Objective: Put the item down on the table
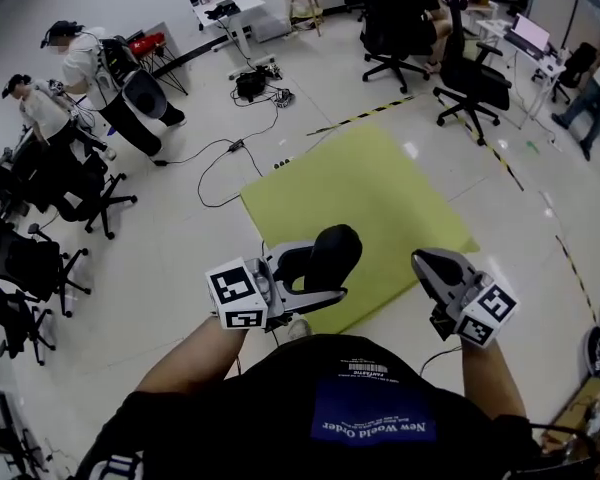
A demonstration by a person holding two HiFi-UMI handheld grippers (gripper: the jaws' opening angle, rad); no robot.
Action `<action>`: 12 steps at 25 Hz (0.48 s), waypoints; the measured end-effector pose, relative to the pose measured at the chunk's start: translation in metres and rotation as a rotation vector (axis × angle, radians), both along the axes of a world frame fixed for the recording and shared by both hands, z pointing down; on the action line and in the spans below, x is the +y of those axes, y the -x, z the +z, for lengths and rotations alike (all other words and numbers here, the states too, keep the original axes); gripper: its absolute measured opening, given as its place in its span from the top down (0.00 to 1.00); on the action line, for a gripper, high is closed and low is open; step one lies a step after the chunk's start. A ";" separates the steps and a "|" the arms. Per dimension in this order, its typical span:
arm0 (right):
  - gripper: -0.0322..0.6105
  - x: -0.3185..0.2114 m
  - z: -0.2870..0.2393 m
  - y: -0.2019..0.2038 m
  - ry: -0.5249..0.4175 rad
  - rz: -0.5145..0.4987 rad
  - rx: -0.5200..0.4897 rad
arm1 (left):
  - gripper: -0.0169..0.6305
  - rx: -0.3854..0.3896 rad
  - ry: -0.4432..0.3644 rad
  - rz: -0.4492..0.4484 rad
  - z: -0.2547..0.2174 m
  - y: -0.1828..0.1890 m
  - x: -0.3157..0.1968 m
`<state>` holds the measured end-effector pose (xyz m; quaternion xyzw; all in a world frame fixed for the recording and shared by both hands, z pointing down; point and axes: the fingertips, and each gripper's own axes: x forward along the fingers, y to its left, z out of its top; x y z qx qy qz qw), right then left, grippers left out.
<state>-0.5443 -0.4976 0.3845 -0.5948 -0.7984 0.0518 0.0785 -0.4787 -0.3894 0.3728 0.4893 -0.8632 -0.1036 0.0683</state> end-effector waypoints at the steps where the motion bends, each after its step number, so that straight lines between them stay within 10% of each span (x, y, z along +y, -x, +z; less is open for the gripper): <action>1: 0.97 0.007 0.001 0.003 -0.004 0.009 0.005 | 0.47 -0.004 0.001 0.005 0.000 0.003 0.007; 12: 0.97 0.073 0.002 0.040 -0.029 0.194 0.025 | 0.47 -0.020 -0.016 0.155 0.010 0.050 0.090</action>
